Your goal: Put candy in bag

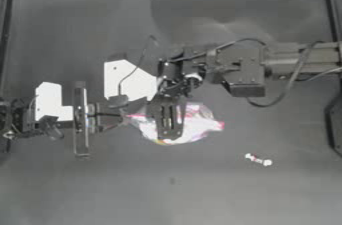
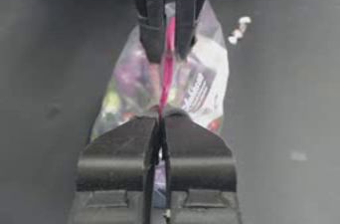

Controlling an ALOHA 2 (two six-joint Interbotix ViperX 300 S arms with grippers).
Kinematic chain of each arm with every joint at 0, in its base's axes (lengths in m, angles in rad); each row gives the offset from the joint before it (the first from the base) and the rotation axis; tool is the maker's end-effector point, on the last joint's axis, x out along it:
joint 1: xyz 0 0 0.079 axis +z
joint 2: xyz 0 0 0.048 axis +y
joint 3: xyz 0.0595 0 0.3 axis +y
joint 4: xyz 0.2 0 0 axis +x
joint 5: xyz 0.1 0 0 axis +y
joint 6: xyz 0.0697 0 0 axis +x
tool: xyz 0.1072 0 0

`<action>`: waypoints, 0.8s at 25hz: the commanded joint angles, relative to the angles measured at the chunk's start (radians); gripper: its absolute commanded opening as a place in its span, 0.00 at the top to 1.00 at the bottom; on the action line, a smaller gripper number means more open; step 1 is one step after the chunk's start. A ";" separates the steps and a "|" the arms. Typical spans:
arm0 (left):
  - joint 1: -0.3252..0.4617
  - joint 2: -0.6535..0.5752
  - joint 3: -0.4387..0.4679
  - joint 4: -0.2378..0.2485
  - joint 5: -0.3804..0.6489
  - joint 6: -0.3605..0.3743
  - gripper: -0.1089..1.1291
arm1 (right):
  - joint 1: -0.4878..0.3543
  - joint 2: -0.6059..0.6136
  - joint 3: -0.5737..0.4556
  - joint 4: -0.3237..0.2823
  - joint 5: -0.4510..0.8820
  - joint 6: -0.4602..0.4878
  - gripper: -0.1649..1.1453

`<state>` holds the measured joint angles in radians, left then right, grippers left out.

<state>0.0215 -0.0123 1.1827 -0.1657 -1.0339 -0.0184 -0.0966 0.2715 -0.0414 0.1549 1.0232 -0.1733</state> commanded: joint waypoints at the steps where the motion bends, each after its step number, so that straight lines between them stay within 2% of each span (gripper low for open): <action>1: 0.002 -0.032 0.000 -0.002 -0.005 0.000 0.64 | 0.002 -0.064 0.017 0.000 0.009 0.006 0.67; 20: 0.000 -0.026 -0.008 -0.002 -0.005 -0.002 0.64 | 0.002 -0.187 0.167 -0.020 -0.037 0.075 0.67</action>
<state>0.0199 -0.0138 1.1735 -0.1657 -1.0370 -0.0184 -0.0966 0.1411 0.1227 0.1411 0.9817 -0.1028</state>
